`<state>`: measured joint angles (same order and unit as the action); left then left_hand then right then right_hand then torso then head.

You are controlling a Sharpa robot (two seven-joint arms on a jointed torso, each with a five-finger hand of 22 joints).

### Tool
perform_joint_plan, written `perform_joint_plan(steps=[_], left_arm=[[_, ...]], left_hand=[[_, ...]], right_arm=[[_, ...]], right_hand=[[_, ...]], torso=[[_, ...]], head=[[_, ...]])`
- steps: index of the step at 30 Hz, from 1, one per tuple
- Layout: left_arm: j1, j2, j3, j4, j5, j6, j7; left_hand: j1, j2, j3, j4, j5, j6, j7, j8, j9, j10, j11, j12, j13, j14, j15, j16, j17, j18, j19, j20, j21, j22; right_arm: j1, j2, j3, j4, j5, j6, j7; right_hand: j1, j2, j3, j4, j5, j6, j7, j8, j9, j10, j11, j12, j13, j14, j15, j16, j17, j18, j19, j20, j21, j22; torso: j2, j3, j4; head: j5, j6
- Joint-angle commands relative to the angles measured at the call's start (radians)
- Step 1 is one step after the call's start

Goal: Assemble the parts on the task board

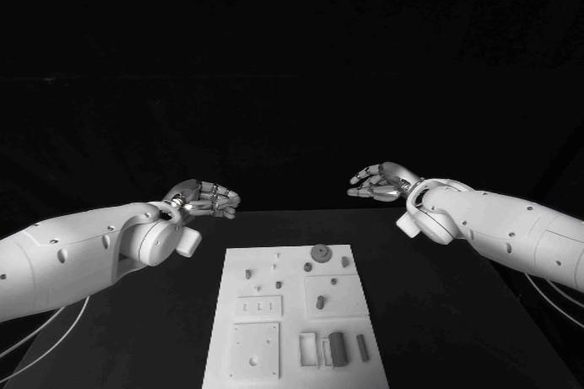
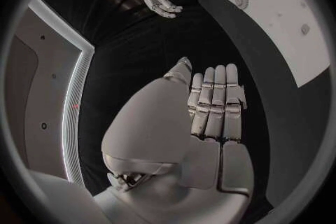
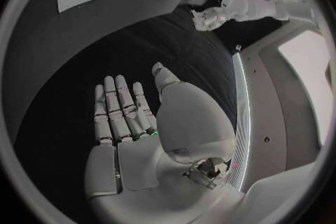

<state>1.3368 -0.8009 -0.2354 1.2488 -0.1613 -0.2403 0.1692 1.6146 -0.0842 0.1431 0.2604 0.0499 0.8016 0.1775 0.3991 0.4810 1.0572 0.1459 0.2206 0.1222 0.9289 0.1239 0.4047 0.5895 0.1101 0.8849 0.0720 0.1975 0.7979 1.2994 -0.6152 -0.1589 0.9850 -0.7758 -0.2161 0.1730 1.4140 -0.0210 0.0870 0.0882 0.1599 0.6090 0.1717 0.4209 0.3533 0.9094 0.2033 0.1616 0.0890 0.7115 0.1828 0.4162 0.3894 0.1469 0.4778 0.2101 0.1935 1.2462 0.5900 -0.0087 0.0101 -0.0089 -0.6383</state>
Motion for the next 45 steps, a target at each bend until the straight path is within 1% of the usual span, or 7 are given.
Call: perform_joint_plan(steps=[1,8,10,15,23,38,45], left_arm=[[0.006,-0.023,-0.001,0.052,-0.059,0.059,0.018],[0.019,-0.057,-0.001,0.144,-0.104,0.065,0.035],[0.024,-0.063,-0.001,0.166,-0.105,0.058,0.041],[0.041,-0.083,0.002,0.213,-0.104,0.048,0.033],[0.062,-0.082,0.001,0.228,-0.104,0.047,0.018],[0.078,-0.08,-0.001,0.237,-0.122,0.037,-0.044],[0.085,-0.09,-0.002,0.245,-0.133,0.022,-0.053]], left_hand=[[0.016,0.001,-0.007,0.004,0.002,0.022,-0.007,0.004,-0.003,0.029,-0.012,0.008,0.005,0.025,-0.011,0.01,0.008,0.016,0.025,-0.006,0.01,0.0],[0.068,0.012,-0.025,0.022,0.001,0.061,-0.018,-0.015,-0.022,0.064,-0.021,-0.01,0.007,0.045,-0.02,0.003,0.028,0.006,0.056,-0.021,-0.001,-0.015],[0.07,0.009,-0.03,0.025,0.002,0.063,-0.018,-0.019,-0.025,0.065,-0.02,-0.015,0.006,0.043,-0.019,-0.001,0.029,0.003,0.056,-0.023,-0.004,-0.018],[0.067,0.005,-0.04,0.028,0.001,0.065,-0.018,-0.026,-0.03,0.066,-0.019,-0.024,0.004,0.045,-0.018,-0.006,0.032,-0.001,0.06,-0.026,-0.008,-0.021],[0.049,-0.011,-0.065,0.03,0.001,0.052,-0.006,-0.044,-0.039,0.056,-0.01,-0.044,-0.001,0.053,-0.02,-0.01,0.041,-0.008,0.07,-0.033,-0.011,-0.025],[0.017,-0.04,-0.09,0.031,0.0,0.03,0.006,-0.064,-0.048,0.052,-0.005,-0.063,-0.002,0.043,-0.015,-0.025,0.052,-0.021,0.068,-0.04,-0.021,-0.03],[0.0,-0.051,-0.092,0.031,-0.001,0.032,0.005,-0.065,-0.047,0.056,-0.005,-0.065,0.0,0.042,-0.014,-0.029,0.057,-0.026,0.068,-0.044,-0.024,-0.03]], right_arm=[[0.006,-0.001,0.003,0.04,-0.362,0.064,-0.041],[0.013,0.004,0.006,0.095,-0.571,0.058,-0.075],[0.013,0.011,0.006,0.109,-0.615,0.056,-0.079],[0.013,0.032,0.006,0.155,-0.738,0.083,-0.103],[0.012,0.058,0.006,0.215,-0.852,0.116,-0.147],[-0.041,0.084,0.0,0.212,-0.985,0.099,-0.211],[-0.043,0.07,0.0,0.221,-0.99,0.1,-0.216]], right_hand=[[0.018,-0.034,0.001,-0.05,0.006,0.123,0.034,0.007,-0.008,0.143,-0.041,0.008,0.004,0.162,-0.049,0.032,0.035,0.058,0.154,-0.001,0.009,-0.013],[0.012,-0.051,0.021,-0.104,0.006,0.189,0.018,0.01,0.006,0.227,-0.071,0.011,0.025,0.347,-0.126,0.112,0.116,0.114,0.336,-0.014,0.082,0.01],[-0.002,-0.05,0.029,-0.139,0.006,0.21,0.012,0.004,0.01,0.26,-0.087,0.009,0.037,0.447,-0.169,0.193,0.175,0.115,0.444,-0.05,0.14,0.035],[-0.063,-0.051,0.06,-0.222,0.006,0.237,0.006,-0.023,0.011,0.289,-0.106,-0.018,0.056,0.555,-0.194,0.405,0.32,0.115,0.589,-0.114,0.248,0.09],[-0.203,-0.056,0.199,-0.376,0.007,0.257,0.006,-0.073,-0.006,0.304,-0.101,-0.076,0.071,0.541,-0.19,0.676,0.444,0.115,0.624,-0.164,0.46,0.09],[-0.231,-0.097,0.274,-0.38,0.005,0.229,0.006,-0.098,-0.013,0.201,-0.066,-0.1,0.04,0.529,-0.158,0.733,0.418,0.115,0.598,-0.174,0.543,0.086],[-0.229,-0.101,0.287,-0.38,0.004,0.226,0.004,-0.099,-0.012,0.175,-0.058,-0.097,0.025,0.53,-0.151,0.752,0.412,0.115,0.602,-0.176,0.56,0.086]], torso=[[0.03,0.0062,0.0035],[0.058,0.0086,0.0262],[0.066,0.0087,0.035],[0.089,0.0062,0.0588],[0.123,0.0021,0.0839],[0.147,-0.0042,0.102],[0.159,-0.0068,0.1053]], head=[[-0.001,0.008],[-0.011,0.003],[-0.015,0.003],[-0.02,-0.001],[-0.033,0.003],[-0.071,-0.002],[-0.074,-0.005]])
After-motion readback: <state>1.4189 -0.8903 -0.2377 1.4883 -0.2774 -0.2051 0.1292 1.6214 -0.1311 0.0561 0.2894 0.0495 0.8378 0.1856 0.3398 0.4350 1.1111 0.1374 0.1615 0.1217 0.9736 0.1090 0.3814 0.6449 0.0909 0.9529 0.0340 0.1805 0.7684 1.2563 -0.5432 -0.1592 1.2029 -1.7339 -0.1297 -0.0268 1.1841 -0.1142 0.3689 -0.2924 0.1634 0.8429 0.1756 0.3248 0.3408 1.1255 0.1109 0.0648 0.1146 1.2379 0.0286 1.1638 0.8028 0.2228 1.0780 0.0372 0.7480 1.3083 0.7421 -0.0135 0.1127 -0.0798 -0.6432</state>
